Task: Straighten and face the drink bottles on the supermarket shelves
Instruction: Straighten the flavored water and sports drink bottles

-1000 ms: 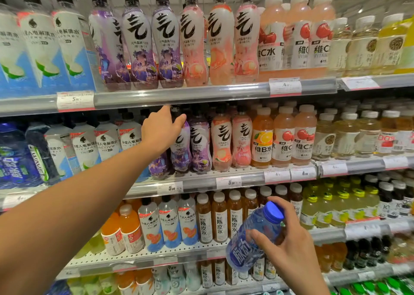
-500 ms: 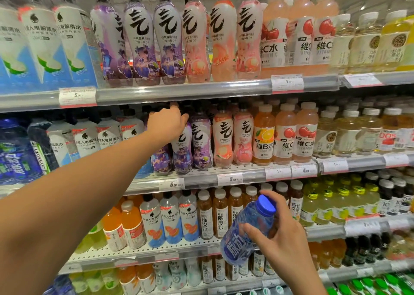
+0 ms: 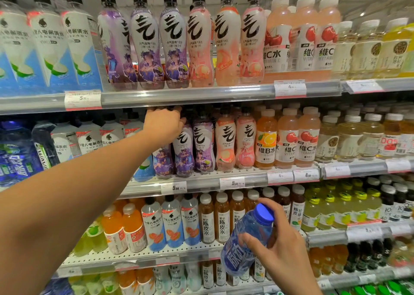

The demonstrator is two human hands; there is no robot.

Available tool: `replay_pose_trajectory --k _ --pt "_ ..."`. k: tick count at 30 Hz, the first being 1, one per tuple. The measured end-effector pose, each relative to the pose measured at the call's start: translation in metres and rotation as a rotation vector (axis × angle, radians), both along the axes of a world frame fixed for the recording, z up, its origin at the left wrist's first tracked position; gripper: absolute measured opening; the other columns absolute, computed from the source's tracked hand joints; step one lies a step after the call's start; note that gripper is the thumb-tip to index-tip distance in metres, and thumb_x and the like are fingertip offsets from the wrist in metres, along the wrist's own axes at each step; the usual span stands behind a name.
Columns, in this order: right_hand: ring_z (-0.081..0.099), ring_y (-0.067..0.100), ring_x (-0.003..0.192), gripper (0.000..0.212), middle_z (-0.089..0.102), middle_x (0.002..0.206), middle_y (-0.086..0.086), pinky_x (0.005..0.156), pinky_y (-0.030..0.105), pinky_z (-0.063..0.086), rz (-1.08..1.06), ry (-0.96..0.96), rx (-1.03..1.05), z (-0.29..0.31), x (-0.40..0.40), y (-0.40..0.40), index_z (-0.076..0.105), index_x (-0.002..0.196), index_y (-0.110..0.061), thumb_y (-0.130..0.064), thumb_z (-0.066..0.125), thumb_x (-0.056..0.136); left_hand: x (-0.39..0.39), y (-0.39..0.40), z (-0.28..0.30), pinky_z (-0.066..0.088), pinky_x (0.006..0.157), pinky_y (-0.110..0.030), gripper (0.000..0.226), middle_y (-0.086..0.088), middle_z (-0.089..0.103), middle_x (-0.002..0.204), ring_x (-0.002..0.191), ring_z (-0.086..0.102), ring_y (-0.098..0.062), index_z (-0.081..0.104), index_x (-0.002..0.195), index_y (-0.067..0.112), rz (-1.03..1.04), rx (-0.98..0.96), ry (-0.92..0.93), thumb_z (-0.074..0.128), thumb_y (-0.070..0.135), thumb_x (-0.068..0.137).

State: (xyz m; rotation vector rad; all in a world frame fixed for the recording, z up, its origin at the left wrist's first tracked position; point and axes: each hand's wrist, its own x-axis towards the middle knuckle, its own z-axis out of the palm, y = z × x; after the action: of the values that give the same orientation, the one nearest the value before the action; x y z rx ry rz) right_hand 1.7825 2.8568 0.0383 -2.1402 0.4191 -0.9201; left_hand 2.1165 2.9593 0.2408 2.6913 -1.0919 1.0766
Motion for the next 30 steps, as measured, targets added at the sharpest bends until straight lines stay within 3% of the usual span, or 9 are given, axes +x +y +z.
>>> replay_pose_trajectory --k 3,5,8,13,17,20,24,30 --pt "0.064 -0.009 0.075 0.075 0.071 0.095 -0.014 0.065 0.008 0.048 -0.001 0.000 -0.017 -0.001 0.002 0.000 0.042 0.132 -0.054 -0.037 0.089 0.075 0.007 0.005 0.001 0.043 0.092 -0.046 0.044 -0.017 0.069 0.107 0.104 0.062 -0.040 0.049 0.139 0.016 -0.017 0.020 0.026 0.037 0.041 0.105" --pt "0.067 -0.006 0.077 0.075 0.072 0.100 -0.014 0.065 0.008 0.049 0.007 -0.001 -0.013 -0.001 0.003 0.001 0.041 0.131 -0.056 -0.037 0.089 0.076 0.011 0.008 0.001 0.047 0.082 -0.045 0.042 -0.019 0.067 0.105 0.099 0.062 -0.040 0.051 0.136 0.012 -0.049 -0.007 0.095 0.038 0.038 0.105" --pt "0.068 -0.002 0.078 0.075 0.073 0.101 -0.012 0.065 0.009 0.050 0.016 0.006 -0.019 -0.002 0.006 0.001 0.042 0.132 -0.055 -0.036 0.089 0.076 0.013 0.013 0.004 0.044 0.067 -0.039 0.035 -0.017 0.063 0.091 0.083 0.058 -0.038 0.057 0.113 0.004 -0.090 -0.078 0.147 0.043 0.035 0.103" --pt "0.071 0.003 0.083 0.077 0.072 0.107 -0.014 0.068 0.021 0.058 0.031 0.018 -0.021 -0.004 0.009 0.002 0.040 0.135 -0.055 -0.039 0.087 0.076 0.016 0.028 0.013 0.036 0.061 -0.035 0.020 -0.010 0.054 0.074 0.071 0.048 -0.031 0.052 0.087 0.007 -0.019 -0.081 0.215 0.049 0.024 0.097" --pt "0.069 0.000 0.081 0.077 0.071 0.108 -0.014 0.066 0.014 0.053 0.036 0.015 -0.032 -0.004 0.012 0.004 0.041 0.135 -0.055 -0.038 0.088 0.077 0.022 0.038 0.011 0.040 0.064 -0.036 0.017 -0.011 0.055 0.080 0.075 0.051 -0.033 0.052 0.088 0.009 0.007 -0.093 0.250 0.052 0.023 0.097" --pt "0.070 0.001 0.084 0.080 0.071 0.112 -0.013 0.070 0.018 0.056 0.038 0.026 -0.023 -0.006 0.014 0.004 0.039 0.139 -0.053 -0.041 0.087 0.076 0.023 0.038 0.009 0.040 0.067 -0.039 0.017 -0.013 0.054 0.084 0.076 0.051 -0.033 0.051 0.087 0.008 0.001 -0.096 0.222 0.052 0.020 0.099" --pt "0.067 0.002 0.077 0.081 0.071 0.101 -0.015 0.068 0.015 0.052 0.031 0.048 -0.029 -0.007 0.016 0.005 0.037 0.139 -0.056 -0.050 0.085 0.074 0.027 0.038 0.009 0.042 0.066 -0.038 0.015 -0.017 0.060 0.087 0.076 0.054 -0.035 0.055 0.088 0.005 0.019 -0.095 0.243 0.051 0.016 0.099" --pt "0.070 0.006 0.085 0.083 0.072 0.106 -0.017 0.075 0.024 0.059 0.042 0.066 -0.021 -0.005 0.017 0.006 0.035 0.139 -0.056 -0.059 0.080 0.070 0.006 0.017 0.005 0.046 0.068 -0.040 0.020 -0.020 0.064 0.093 0.077 0.052 -0.035 0.052 0.093 0.009 -0.108 -0.113 0.137 0.045 0.027 0.097"
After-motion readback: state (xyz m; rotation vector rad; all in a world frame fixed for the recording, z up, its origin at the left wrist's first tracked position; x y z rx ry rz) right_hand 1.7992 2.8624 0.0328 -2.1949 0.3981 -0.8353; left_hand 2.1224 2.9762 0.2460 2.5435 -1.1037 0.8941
